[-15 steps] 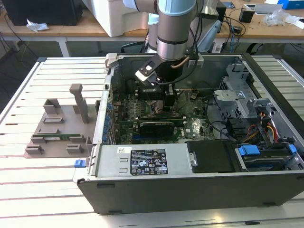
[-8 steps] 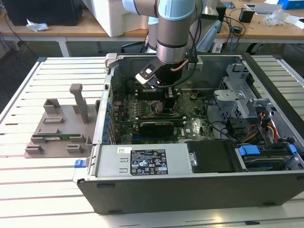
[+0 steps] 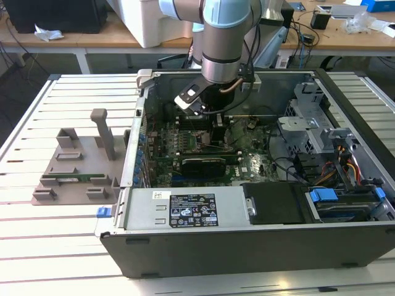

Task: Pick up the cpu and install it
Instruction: 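Place the cpu into insertion slot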

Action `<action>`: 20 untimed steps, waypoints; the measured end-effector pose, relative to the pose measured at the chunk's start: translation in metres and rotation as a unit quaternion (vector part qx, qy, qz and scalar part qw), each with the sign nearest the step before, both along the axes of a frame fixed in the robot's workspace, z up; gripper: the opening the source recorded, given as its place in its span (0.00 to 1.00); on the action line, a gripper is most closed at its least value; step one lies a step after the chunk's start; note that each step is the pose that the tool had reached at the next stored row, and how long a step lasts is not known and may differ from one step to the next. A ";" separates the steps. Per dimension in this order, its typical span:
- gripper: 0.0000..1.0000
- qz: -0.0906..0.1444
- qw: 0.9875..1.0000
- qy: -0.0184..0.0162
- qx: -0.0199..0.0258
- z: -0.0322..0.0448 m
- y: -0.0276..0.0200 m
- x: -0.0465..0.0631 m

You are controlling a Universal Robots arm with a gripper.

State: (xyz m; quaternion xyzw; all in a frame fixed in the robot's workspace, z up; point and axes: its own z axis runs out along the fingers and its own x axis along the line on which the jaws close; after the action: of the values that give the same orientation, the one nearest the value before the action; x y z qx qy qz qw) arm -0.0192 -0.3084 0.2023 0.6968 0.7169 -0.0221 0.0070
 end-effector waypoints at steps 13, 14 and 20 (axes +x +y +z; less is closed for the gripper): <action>0.54 -0.013 1.000 0.000 -0.001 -0.0034 0.0029 0.001; 0.54 -0.011 1.000 0.000 -0.002 -0.0043 0.0029 0.001; 0.55 -0.010 1.000 0.000 -0.001 -0.0053 0.0031 0.001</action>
State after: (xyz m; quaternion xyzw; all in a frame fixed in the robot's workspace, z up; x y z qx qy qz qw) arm -0.0181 -0.3053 0.1970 0.7042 0.7096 -0.0227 0.0077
